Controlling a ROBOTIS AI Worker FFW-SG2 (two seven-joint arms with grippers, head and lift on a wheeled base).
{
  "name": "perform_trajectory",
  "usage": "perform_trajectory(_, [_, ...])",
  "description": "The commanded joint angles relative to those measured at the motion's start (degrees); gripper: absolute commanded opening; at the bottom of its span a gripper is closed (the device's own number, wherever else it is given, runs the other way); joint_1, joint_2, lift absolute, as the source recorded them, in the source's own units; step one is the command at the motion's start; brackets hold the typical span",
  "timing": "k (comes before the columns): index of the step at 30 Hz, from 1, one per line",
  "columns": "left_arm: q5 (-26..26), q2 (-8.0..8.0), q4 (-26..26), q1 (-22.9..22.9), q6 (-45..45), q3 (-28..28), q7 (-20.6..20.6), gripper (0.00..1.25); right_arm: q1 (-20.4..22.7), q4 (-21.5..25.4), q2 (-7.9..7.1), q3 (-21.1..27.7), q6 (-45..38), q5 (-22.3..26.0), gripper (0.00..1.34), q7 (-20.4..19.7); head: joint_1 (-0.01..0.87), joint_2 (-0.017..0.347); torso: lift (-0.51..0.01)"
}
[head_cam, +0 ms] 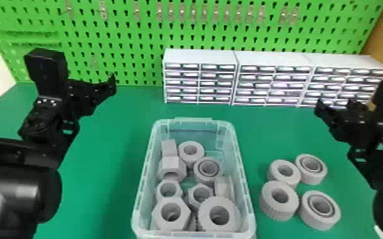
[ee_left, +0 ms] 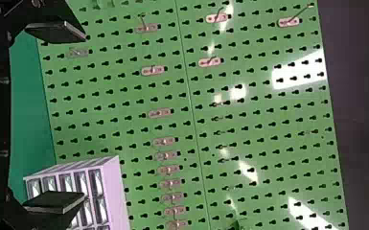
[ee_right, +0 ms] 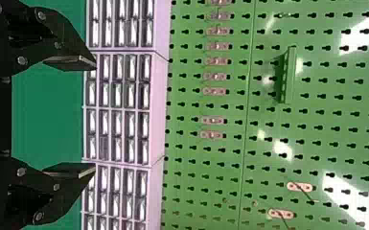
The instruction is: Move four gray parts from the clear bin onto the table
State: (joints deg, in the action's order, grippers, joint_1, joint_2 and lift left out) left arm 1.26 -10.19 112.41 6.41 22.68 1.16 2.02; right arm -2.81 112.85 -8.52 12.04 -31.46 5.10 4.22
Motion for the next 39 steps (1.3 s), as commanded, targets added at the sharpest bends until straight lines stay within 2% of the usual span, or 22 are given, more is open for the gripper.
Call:
perform_trajectory(1, [0.0,0.00,0.0,0.0,0.0,0.0,0.0,1.13,0.0,0.0,0.00,0.0,-0.1,0.0,0.83,0.0,0.686,0.026,-0.050])
perform_trajectory(39, [0.0,0.09,0.0,0.0,-0.2,0.0,0.0,1.12,-0.2,0.0,0.09,-0.1,-0.4,0.0,0.83,0.0,0.686,0.026,-0.050])
